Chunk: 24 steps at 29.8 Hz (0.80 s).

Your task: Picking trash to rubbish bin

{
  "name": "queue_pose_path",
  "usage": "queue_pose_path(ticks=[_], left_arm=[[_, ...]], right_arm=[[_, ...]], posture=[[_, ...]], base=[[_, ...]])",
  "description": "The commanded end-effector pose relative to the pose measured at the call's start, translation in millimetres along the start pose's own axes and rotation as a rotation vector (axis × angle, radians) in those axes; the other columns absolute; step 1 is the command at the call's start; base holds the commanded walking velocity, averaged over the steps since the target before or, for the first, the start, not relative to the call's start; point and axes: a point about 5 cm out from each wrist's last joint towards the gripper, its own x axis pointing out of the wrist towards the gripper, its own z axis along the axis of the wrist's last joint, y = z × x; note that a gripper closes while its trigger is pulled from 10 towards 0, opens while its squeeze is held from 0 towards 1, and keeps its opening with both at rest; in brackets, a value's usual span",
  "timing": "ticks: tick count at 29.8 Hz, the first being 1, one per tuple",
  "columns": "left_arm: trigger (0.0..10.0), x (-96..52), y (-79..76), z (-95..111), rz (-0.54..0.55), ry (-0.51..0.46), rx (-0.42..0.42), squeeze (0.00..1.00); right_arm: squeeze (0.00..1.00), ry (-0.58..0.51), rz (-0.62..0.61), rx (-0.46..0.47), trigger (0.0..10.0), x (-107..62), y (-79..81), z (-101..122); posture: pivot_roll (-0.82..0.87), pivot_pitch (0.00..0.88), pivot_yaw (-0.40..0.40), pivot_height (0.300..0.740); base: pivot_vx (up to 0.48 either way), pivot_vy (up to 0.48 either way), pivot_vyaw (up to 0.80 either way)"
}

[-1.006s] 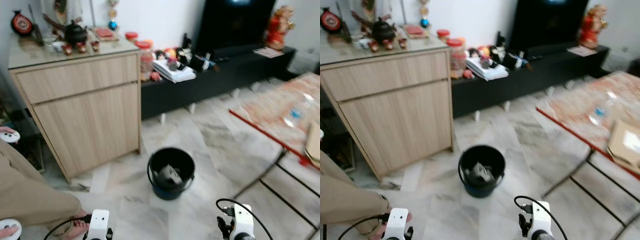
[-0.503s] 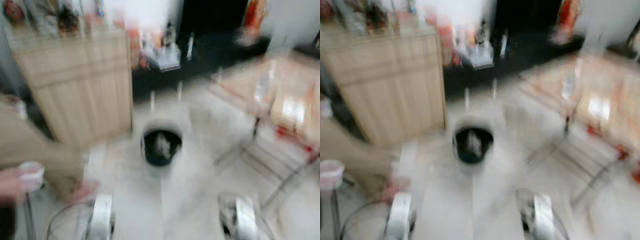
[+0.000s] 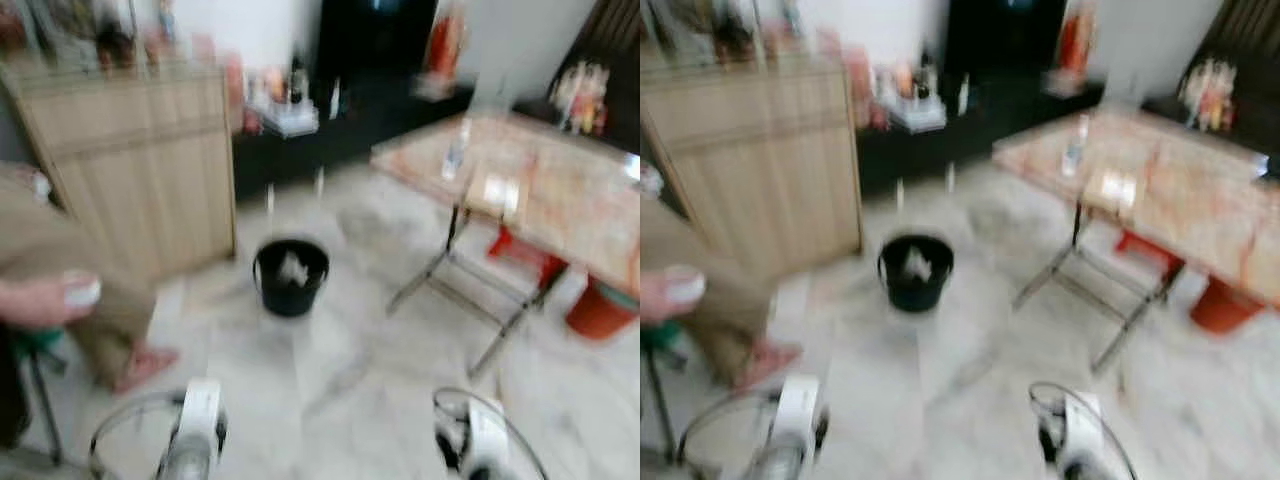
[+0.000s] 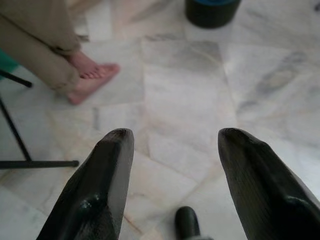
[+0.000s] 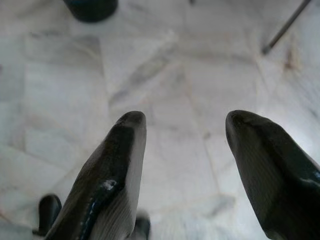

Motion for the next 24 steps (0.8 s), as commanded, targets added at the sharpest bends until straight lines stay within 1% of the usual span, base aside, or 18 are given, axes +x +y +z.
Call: queue_pose_path(ticks=[1,2,3,4,5,8,10,11,12,14,15,16,19,21,22,24], left_arm=[[10.0,1.8,-6.2,8,-0.017,-0.033,-0.001,0.0],[10.0,3.4,-6.2,14,-0.015,-0.052,-0.008,0.0],[10.0,3.4,-6.2,14,-0.015,-0.052,-0.008,0.0],[10.0,5.7,-7.5,23,-0.019,-0.083,-0.003,0.0],[10.0,5.7,-7.5,23,-0.019,-0.083,-0.003,0.0],[10.0,9.2,-10.2,39,-0.027,-0.142,0.016,0.0],[10.0,9.3,-10.4,40,-0.027,-0.145,0.015,0.0],[10.0,10.4,-12.0,47,-0.03,-0.174,0.018,0.0],[10.0,10.4,-12.0,47,-0.03,-0.174,0.018,0.0],[10.0,11.9,-15.0,60,-0.036,-0.228,0.018,0.0],[10.0,12.4,-17.2,69,-0.04,-0.267,0.025,0.0],[10.0,12.3,-18.9,74,-0.044,-0.29,0.025,0.0],[10.0,11.9,-22.4,83,-0.052,-0.332,0.027,0.0],[10.0,10.4,-28.7,93,-0.066,-0.389,0.053,0.0],[10.0,10.4,-28.7,93,-0.066,-0.389,0.053,0.0],[10.0,9.6,-32.3,99,-0.071,-0.417,0.044,0.0]], right_arm=[[0.0,-0.032,-0.035,0.02,10.0,-1.1,-8.8,5],[0.0,-0.052,-0.042,0.018,10.0,-0.5,-11.0,10],[0.0,-0.052,-0.042,0.018,10.0,-0.5,-11.0,10],[0.0,-0.09,-0.04,0.02,10.0,1.0,-12.5,20],[0.0,-0.09,-0.04,0.02,10.0,1.0,-12.5,20],[0.0,-0.179,-0.011,0.007,10.0,5.3,-7.8,43],[0.0,-0.184,-0.01,0.007,10.0,5.5,-7.5,44],[0.0,-0.236,0.013,-0.006,10.0,7.9,-2.1,58],[0.0,-0.236,0.013,-0.006,10.0,7.9,-2.1,58],[0.0,-0.341,0.059,-0.024,10.0,10.7,8.8,87],[0.0,-0.414,0.094,-0.033,10.0,11.3,17.3,106],[0.0,-0.447,0.111,-0.038,10.0,11.2,21.6,115],[0.0,-0.501,0.139,-0.033,10.0,10.7,29.4,129],[0.0,-0.554,0.174,-0.041,10.0,9.3,39.2,142],[0.0,-0.554,0.174,-0.041,10.0,9.3,39.2,142],[0.0,-0.575,0.19,-0.037,10.0,8.5,43.6,146]], posture=[[0.07,0.0,-0.127,0.74],[0.07,0.0,-0.127,0.74],[0.07,0.0,-0.127,0.74],[0.07,0.0,-0.127,0.74],[0.07,0.0,-0.127,0.74],[0.07,0.0,-0.127,0.74],[0.07,0.0,-0.127,0.74],[0.05,0.0,-0.123,0.74],[0.05,0.0,-0.123,0.74],[0.05,0.0,-0.123,0.74],[0.05,0.0,-0.123,0.74],[0.05,0.0,-0.123,0.74],[0.05,0.0,-0.123,0.74],[0.04,0.0,-0.134,0.74],[0.04,0.0,-0.134,0.74],[0.05,0.0,-0.14,0.74]], base=[[0.0,0.0,0.0],[0.0,0.0,0.0],[0.0,0.0,0.0],[0.0,0.0,0.0],[0.0,0.0,0.0],[0.0,0.0,0.0],[0.0,0.0,0.0],[0.0,0.0,0.0],[0.0,0.0,0.0],[0.0,0.0,0.0],[0.0,0.0,0.0],[0.0,0.0,0.0],[0.0,0.0,0.0],[0.0,0.0,0.0],[0.0,0.0,0.0],[0.0,0.0,0.0]])
